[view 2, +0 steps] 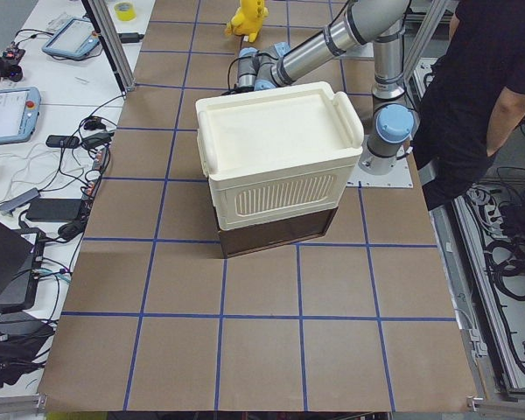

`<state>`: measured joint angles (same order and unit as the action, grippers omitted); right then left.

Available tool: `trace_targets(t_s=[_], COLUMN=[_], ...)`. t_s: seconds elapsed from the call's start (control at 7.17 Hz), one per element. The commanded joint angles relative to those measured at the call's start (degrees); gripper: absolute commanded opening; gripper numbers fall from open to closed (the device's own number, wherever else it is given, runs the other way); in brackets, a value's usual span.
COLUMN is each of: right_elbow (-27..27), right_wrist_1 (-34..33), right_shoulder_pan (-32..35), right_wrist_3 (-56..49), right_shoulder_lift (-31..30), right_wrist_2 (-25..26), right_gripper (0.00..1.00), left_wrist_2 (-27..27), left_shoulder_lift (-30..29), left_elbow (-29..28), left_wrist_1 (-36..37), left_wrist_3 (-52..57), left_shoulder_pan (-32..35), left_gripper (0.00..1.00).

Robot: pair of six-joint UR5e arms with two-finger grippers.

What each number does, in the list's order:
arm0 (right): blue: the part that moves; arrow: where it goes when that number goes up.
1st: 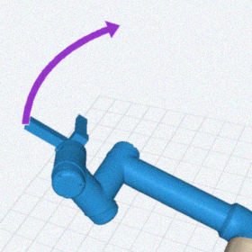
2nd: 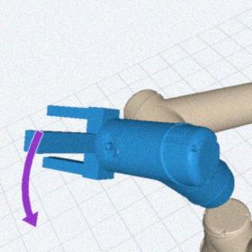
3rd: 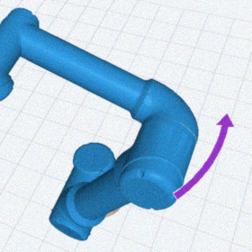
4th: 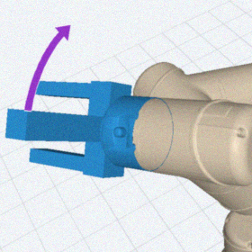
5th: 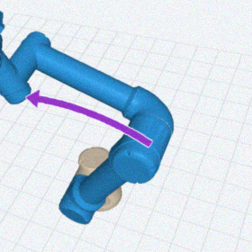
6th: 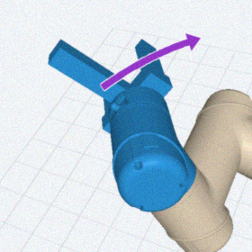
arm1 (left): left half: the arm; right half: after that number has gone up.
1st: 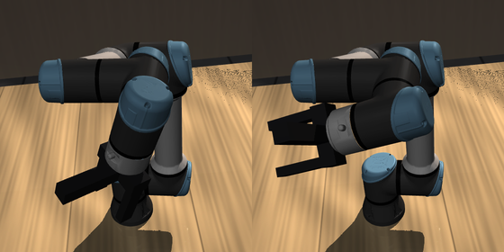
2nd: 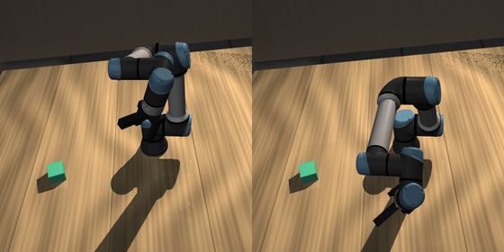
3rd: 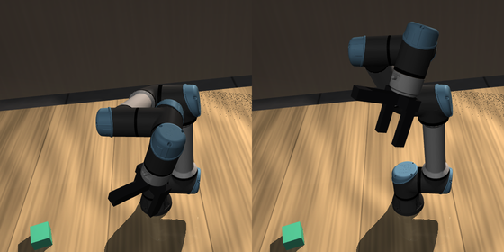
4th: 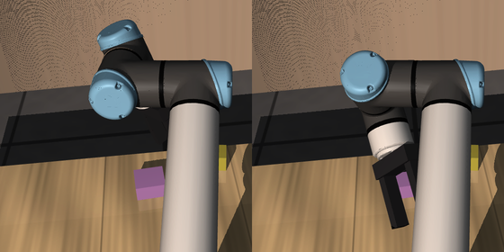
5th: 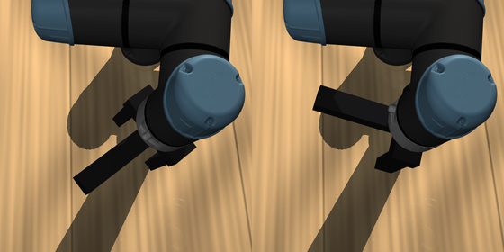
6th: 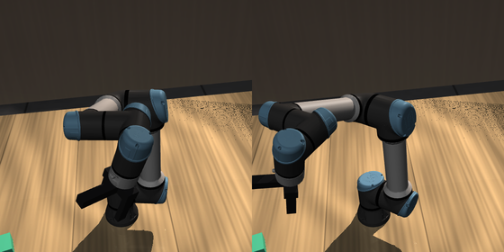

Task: Pull drawer sideways
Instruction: 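Keep pulling the drawer outward with the left gripper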

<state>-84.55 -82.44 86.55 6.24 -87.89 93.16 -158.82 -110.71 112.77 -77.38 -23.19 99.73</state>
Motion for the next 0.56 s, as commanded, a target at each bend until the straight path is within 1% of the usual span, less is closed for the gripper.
trace_targets(t_s=[0.0,0.42], right_elbow=[0.0,0.0], right_wrist_1=[0.0,0.0], right_shoulder_pan=[-0.06,0.03], right_wrist_3=[0.0,0.0], right_shoulder_lift=[0.0,0.0], right_wrist_2=[0.0,0.0], right_gripper=[1.0,1.0], left_wrist_2=[0.0,0.0], left_shoulder_lift=[0.59,-0.46], left_elbow=[-0.01,-0.53], left_wrist_1=[-0.75,-0.75], left_wrist_3=[-0.01,-0.36], left_shoulder_pan=[-0.15,-0.15], left_gripper=[0.4,0.4])
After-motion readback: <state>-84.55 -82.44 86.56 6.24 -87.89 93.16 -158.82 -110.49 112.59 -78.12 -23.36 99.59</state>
